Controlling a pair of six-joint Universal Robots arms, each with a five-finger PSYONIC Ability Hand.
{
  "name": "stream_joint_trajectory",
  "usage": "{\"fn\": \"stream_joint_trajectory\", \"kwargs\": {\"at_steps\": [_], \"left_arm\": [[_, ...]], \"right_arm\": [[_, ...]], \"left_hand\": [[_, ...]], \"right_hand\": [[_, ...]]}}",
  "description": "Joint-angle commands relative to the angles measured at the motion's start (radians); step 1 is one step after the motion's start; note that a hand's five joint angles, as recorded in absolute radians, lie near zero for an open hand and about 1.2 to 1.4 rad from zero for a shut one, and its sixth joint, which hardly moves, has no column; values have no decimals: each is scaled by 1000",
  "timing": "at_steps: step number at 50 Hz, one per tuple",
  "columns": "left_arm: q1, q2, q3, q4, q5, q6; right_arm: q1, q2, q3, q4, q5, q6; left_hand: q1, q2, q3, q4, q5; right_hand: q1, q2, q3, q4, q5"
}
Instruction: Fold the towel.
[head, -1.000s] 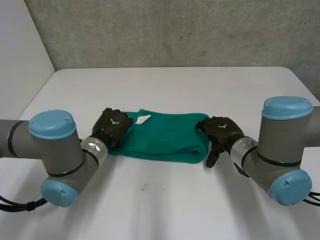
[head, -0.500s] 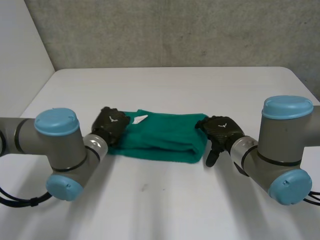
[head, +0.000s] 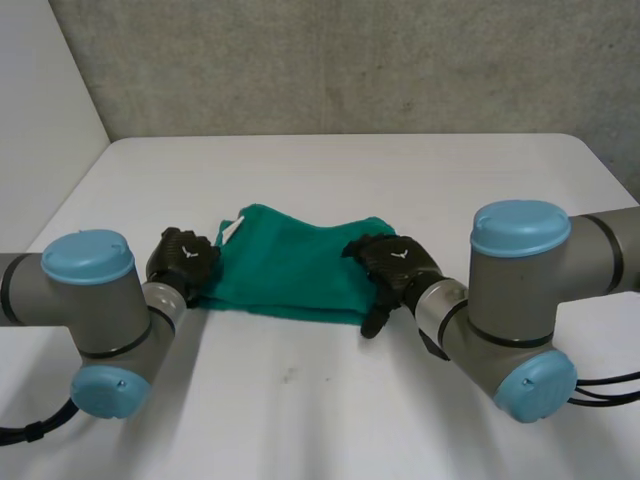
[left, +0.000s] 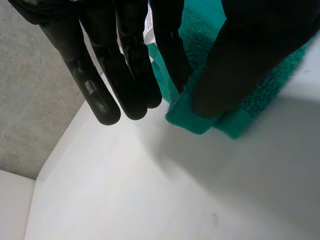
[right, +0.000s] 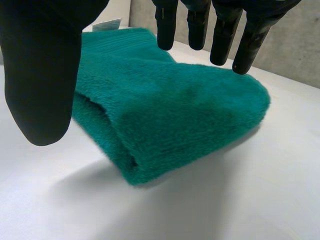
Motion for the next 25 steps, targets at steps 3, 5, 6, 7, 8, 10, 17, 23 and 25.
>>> {"fn": "stream_joint_trajectory", "kwargs": {"at_steps": [3,5,6,7,8,10,17,23,25], "left_arm": [[1,61,-27,2,-1,0],[2,82,-33,2,-1,0],[2,82,-33,2,-1,0],[4,101,-37,0,-1,-2],[4,105,-39,0,-1,-2],[4,110,-41,-1,-1,-3],[5,148,-51,-7,-7,-11],[11,184,-77,-7,-6,-12],[13,193,-82,-7,-6,-12]], "right_arm": [[9,61,-13,-44,31,-12],[5,73,-16,-49,51,-16],[3,75,-16,-50,60,-19],[3,78,-17,-52,68,-22],[3,78,-17,-52,68,-22],[0,93,-20,-61,91,-53],[-6,118,-9,-70,118,-136],[-75,-3,53,-75,145,-303],[-102,-52,64,-73,142,-364]], "left_hand": [[-114,-113,-119,-117,-123],[-126,-124,-130,-129,-135],[-126,-125,-130,-129,-135],[-158,-157,-162,-161,-167],[-167,-166,-171,-170,-176],[-179,-177,-183,-182,-188],[-252,-251,-257,-255,-261],[-282,-280,-286,-285,-291],[-284,-283,-289,-288,-294]], "right_hand": [[217,200,207,188,181],[311,293,301,282,275],[346,329,336,317,310],[381,364,371,352,345],[382,364,371,353,346],[531,513,520,502,495],[1200,1182,1189,1171,1164],[1200,1182,1189,1171,1164],[1200,1182,1189,1171,1164]]}}
